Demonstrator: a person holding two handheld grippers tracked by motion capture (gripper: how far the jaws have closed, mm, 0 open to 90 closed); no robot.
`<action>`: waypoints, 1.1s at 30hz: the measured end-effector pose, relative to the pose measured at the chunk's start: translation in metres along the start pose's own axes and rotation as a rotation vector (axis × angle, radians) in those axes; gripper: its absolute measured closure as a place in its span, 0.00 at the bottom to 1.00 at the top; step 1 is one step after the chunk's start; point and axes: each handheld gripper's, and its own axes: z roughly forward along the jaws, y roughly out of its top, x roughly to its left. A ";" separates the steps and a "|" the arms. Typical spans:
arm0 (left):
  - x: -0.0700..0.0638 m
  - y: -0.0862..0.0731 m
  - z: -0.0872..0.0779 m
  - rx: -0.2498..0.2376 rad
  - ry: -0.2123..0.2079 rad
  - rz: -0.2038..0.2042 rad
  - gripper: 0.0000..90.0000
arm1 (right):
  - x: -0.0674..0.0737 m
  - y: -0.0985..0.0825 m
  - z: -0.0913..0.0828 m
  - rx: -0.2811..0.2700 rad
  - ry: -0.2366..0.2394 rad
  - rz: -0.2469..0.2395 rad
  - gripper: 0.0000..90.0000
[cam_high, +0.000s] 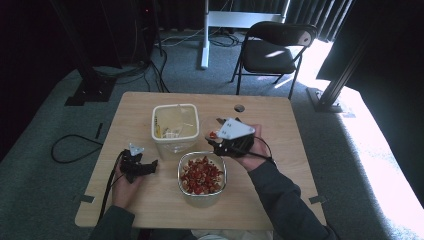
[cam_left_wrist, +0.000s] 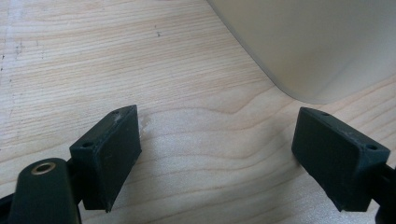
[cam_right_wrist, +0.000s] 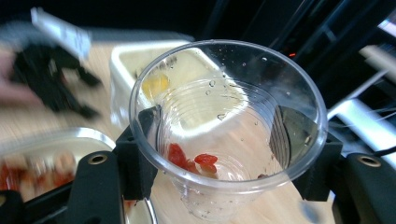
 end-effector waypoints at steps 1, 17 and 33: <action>0.000 0.000 0.000 0.001 0.000 0.001 0.18 | -0.006 0.001 0.003 -0.013 0.019 0.042 0.39; 0.000 0.000 0.000 0.000 0.000 -0.001 0.18 | -0.032 0.048 0.093 -0.046 0.253 0.295 0.38; 0.000 0.000 0.000 0.002 0.000 0.003 0.18 | -0.027 0.061 0.132 -0.021 0.340 0.329 0.24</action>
